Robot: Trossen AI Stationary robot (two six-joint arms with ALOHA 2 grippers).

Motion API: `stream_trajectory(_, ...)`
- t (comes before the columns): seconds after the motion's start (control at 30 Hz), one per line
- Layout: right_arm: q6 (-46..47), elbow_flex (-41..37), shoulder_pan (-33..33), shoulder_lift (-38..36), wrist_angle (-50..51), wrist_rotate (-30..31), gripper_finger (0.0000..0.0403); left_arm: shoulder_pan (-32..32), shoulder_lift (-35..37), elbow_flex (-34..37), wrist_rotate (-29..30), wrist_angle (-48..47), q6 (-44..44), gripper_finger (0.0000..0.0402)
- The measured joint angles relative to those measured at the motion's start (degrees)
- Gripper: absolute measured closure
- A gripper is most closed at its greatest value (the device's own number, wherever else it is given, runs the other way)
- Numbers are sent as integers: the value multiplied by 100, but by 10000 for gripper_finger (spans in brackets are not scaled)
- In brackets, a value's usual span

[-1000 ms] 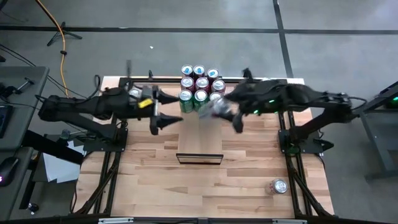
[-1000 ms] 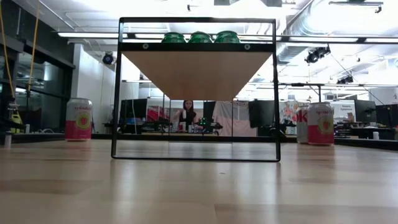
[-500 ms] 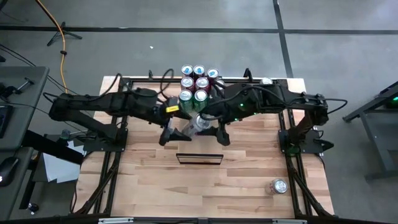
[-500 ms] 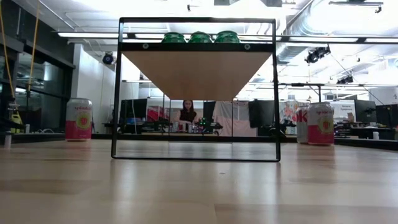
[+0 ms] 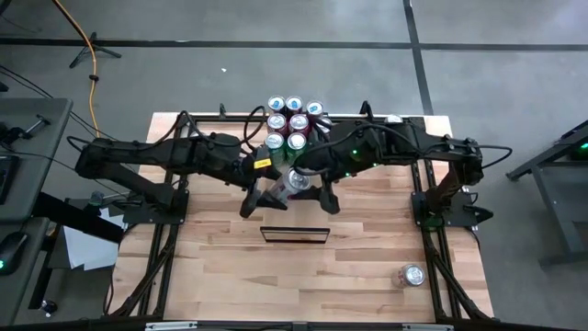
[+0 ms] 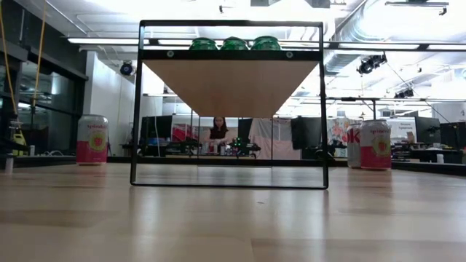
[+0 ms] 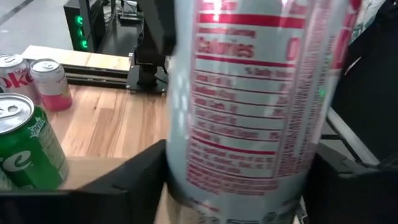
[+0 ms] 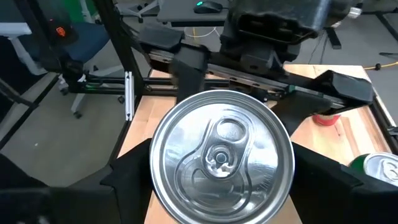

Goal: Place canned beverage on shelf
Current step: Put the middle red silver soda can on the shelf

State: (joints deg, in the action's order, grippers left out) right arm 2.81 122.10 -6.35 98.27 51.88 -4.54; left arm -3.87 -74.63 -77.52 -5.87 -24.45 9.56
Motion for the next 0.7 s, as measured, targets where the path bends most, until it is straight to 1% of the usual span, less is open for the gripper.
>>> stream_trajectory(0.07,-34,3,-3,-1,-11,73,116,5,2,0,5,26,-40,204)
stream_trajectory(0.1,-37,4,-6,-1,-13,105,116,5,2,0,13,38,-60,218)
stream_trajectory(0.43,-116,4,42,-6,-33,101,114,59,62,0,89,-83,-182,219)
stream_trajectory(0.47,-124,4,48,-6,-45,118,100,90,89,0,90,-128,-217,219)
stream_trajectory(0.57,39,138,84,-5,134,242,33,218,227,7,295,-464,-243,219)
stream_trajectory(0.6,40,190,112,-21,204,252,22,256,274,11,318,-566,-240,219)
stream_trajectory(0.63,38,249,146,-37,273,253,21,291,324,11,357,-644,-232,219)
stream_trajectory(0.7,24,395,215,-38,533,217,35,340,446,11,330,-815,-185,219)
